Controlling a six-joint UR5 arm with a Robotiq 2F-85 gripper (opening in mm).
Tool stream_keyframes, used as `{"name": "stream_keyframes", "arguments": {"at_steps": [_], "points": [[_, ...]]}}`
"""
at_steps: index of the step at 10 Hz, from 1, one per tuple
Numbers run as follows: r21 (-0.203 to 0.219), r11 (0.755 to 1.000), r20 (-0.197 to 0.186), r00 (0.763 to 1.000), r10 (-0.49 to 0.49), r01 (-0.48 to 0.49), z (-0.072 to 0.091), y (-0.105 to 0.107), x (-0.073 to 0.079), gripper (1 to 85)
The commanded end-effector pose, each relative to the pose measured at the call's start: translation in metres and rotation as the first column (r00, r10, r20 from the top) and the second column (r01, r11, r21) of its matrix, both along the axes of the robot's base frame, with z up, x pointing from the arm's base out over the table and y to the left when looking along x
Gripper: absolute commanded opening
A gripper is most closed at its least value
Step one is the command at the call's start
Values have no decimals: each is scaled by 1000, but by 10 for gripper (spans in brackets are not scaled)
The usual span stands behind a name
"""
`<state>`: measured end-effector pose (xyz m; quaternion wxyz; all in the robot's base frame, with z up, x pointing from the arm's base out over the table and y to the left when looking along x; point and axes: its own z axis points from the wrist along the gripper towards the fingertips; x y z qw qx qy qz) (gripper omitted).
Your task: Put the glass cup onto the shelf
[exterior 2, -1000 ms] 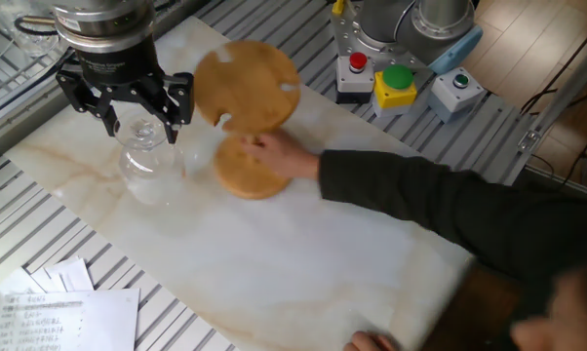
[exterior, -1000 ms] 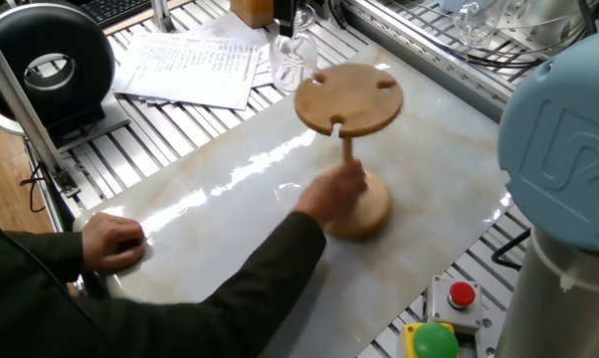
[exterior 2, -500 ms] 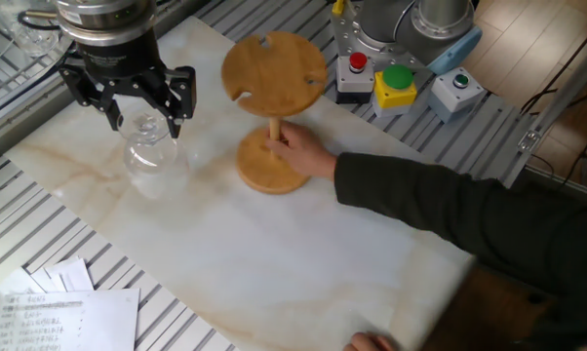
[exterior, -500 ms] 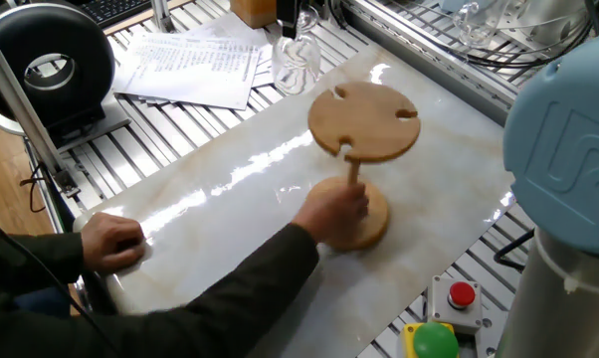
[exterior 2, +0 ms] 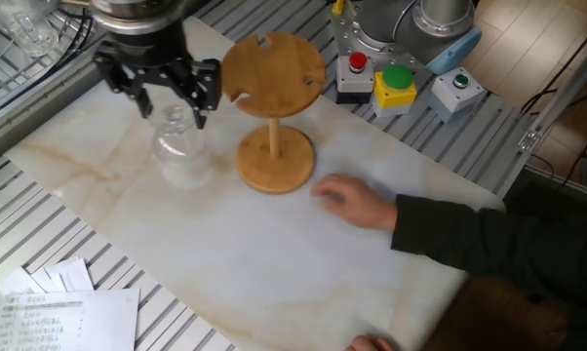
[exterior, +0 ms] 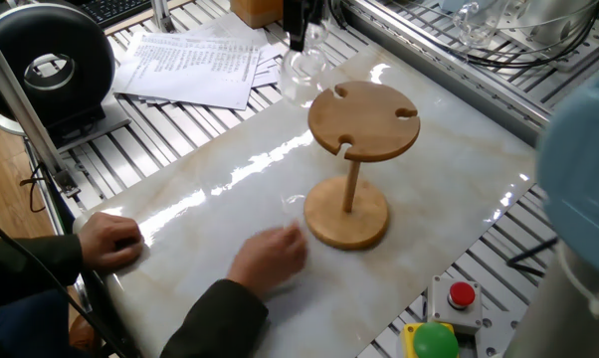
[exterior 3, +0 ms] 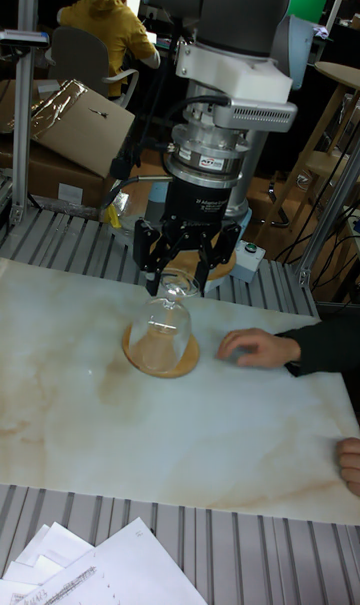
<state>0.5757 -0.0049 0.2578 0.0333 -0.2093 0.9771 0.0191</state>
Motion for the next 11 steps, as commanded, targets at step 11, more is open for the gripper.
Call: {"name": "stream_keyframes", "arguments": {"at_steps": [11], "points": [[4, 995, -2, 995, -97, 97, -3, 17, -64, 10]]}}
